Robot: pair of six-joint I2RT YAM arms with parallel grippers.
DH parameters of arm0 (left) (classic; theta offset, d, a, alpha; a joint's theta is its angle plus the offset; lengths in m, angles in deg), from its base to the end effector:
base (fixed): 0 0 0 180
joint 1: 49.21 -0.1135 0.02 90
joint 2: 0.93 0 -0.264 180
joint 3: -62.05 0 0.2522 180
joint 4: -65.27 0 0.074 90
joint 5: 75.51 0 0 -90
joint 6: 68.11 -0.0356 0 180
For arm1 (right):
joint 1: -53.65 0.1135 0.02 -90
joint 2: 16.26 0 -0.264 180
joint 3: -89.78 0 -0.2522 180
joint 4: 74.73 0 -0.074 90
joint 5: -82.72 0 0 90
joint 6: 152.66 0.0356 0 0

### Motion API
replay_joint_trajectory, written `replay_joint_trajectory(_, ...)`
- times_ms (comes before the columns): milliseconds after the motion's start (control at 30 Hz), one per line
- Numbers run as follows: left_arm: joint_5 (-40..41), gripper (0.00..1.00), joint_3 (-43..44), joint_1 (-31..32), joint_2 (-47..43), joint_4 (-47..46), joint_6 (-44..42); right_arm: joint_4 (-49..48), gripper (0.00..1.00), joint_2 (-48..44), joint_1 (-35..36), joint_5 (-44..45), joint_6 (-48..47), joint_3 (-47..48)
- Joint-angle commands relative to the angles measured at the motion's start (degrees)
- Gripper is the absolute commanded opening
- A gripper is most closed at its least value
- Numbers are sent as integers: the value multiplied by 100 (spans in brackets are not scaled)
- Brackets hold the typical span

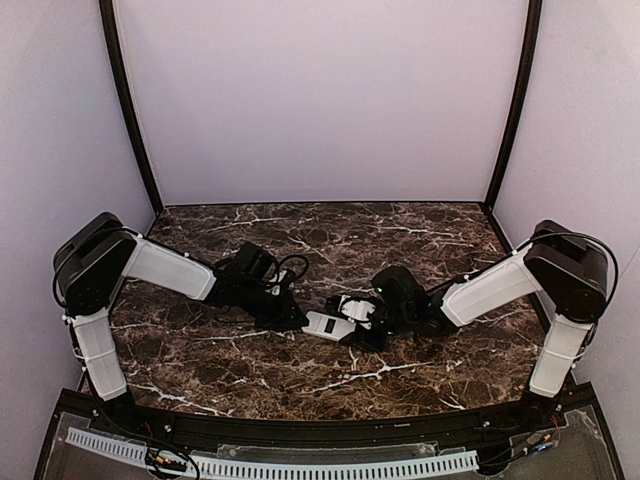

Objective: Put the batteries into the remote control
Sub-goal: Press the battery cover on the remote control.

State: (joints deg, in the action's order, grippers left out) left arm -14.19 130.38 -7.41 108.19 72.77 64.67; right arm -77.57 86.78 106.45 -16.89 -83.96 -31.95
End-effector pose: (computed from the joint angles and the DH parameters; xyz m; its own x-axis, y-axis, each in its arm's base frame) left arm 0.2625 -0.2576 0.1196 -0.9673 0.0656 -0.2450 0.2259 0.6618 -0.7149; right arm 0.2007 0.2742 0.1202 -0.0639 -0.6765 -0.7337 -0.9484 0.2699 -0.1663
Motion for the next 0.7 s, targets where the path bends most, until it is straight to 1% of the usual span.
replay_joint_trajectory(0, -9, 11, -235, 816, 1065, 156, -53, -821, 0, 206, 143, -442, -69, -52)
replay_joint_trajectory(467, -428, 10, 51, 1174, 1129, 265, -570, -764, 0, 408, 51, -651, -215, 130)
replay_joint_trajectory(667, -447, 11, 72, 1366, 1166, -83, -322, -673, 0, 529, 25, -645, -171, 282)
